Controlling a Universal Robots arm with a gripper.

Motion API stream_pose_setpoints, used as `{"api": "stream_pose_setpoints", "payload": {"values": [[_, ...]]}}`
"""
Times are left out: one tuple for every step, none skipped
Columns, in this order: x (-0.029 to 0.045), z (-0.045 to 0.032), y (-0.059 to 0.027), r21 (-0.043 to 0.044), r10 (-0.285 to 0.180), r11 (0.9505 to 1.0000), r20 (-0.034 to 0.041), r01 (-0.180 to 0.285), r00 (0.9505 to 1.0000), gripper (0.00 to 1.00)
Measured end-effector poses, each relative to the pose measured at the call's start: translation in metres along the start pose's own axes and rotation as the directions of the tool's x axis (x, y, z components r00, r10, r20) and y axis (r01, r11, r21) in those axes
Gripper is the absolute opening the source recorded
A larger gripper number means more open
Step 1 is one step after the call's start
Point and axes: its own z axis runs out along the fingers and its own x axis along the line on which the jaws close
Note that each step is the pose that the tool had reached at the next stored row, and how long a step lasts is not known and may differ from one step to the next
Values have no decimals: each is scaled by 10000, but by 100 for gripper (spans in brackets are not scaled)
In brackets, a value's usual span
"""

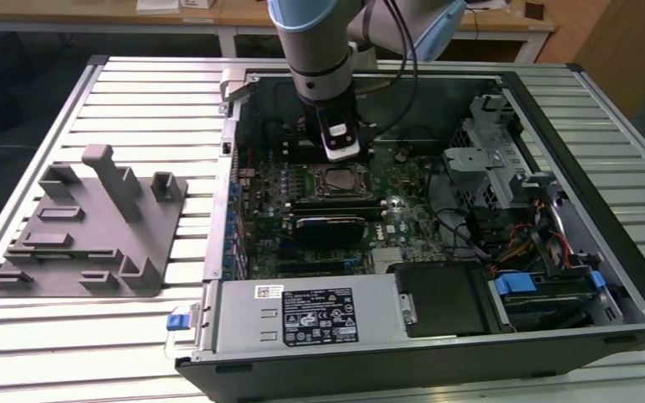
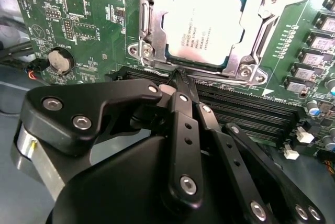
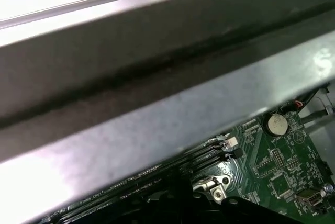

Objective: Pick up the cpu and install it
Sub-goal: 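Install the first cpu locking lever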

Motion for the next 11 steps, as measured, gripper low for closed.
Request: {"api": "stream_pose_setpoints", "payload": {"values": [[-2, 2, 0, 9, 20, 10000, 8, -20, 10000, 11], [-3, 4, 1, 17, 40, 10000, 16, -40, 10000, 11], [-4, 6, 1, 25, 61, 10000, 24, -61, 10000, 11], [-5, 9, 1, 29, 81, 10000, 29, -81, 10000, 11], [-6, 12, 0, 32, 99, 9999, 34, -99, 9999, 11], [-8, 16, 1, 34, 117, 9999, 38, -117, 9999, 11], [-10, 20, 2, 34, 133, 9999, 42, -134, 9999, 11], [-13, 23, 3, 39, 151, 9999, 46, -152, 9999, 11], [-18, 25, 4, 43, 164, 9999, 49, -165, 9999, 11], [-24, 29, 6, 43, 172, 9998, 52, -172, 9998, 11], [-32, 32, 10, 44, 178, 9998, 53, -178, 9998, 11]]}}
